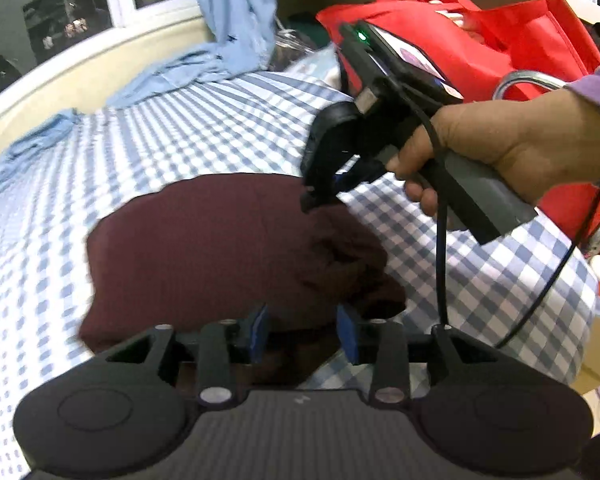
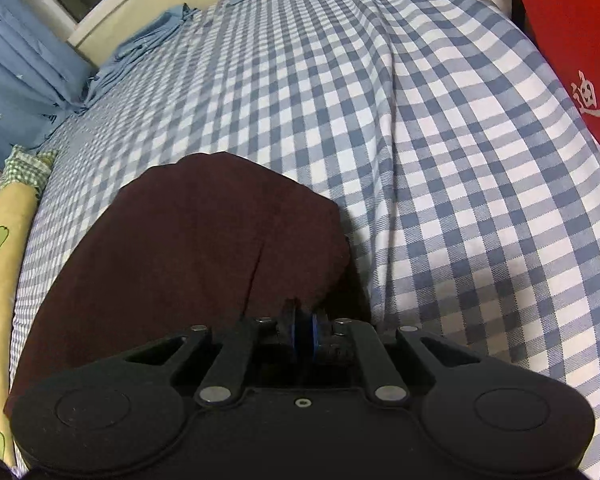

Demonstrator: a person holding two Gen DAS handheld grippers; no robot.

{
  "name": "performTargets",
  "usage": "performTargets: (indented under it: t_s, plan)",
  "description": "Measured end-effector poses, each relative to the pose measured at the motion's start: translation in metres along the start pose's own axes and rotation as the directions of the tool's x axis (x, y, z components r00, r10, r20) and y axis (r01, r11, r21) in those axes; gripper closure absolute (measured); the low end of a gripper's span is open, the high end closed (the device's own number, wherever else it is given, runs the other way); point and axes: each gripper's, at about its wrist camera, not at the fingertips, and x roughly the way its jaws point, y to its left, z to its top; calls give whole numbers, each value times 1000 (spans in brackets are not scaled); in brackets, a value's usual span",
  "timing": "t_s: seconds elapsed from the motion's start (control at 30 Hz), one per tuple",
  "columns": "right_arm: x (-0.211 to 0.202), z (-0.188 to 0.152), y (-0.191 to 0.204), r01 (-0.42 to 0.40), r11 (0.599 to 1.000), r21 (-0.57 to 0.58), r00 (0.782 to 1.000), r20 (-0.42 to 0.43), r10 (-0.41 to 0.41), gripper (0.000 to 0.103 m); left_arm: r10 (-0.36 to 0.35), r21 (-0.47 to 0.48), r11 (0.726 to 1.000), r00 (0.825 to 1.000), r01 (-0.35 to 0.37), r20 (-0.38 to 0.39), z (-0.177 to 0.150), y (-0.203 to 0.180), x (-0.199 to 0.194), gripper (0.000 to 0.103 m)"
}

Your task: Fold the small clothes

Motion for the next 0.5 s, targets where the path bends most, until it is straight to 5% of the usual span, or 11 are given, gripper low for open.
performTargets:
  t_s: [0.13,0.3,0.43,0.5]
  plan:
    - [4,0,-2,9,1000,-5,1000,-3,-9,94,99,-76,992,995,-101,-28,-13,17,-13,56]
    - [-4,-5,0,38,999,-9,999,2,-38,78,214,-175,958,972,-228,-96,-34,56,-16,49]
    - [-22,-14,2,69,997,-24,997,41,-68,44,255,-169,945,956,-279,-147,-41,83,-4,49]
    - [-31,-18,7,96,993,-63,993,78,-91,38,252,-153,949,954,-276,-160,-42,95,-1,47]
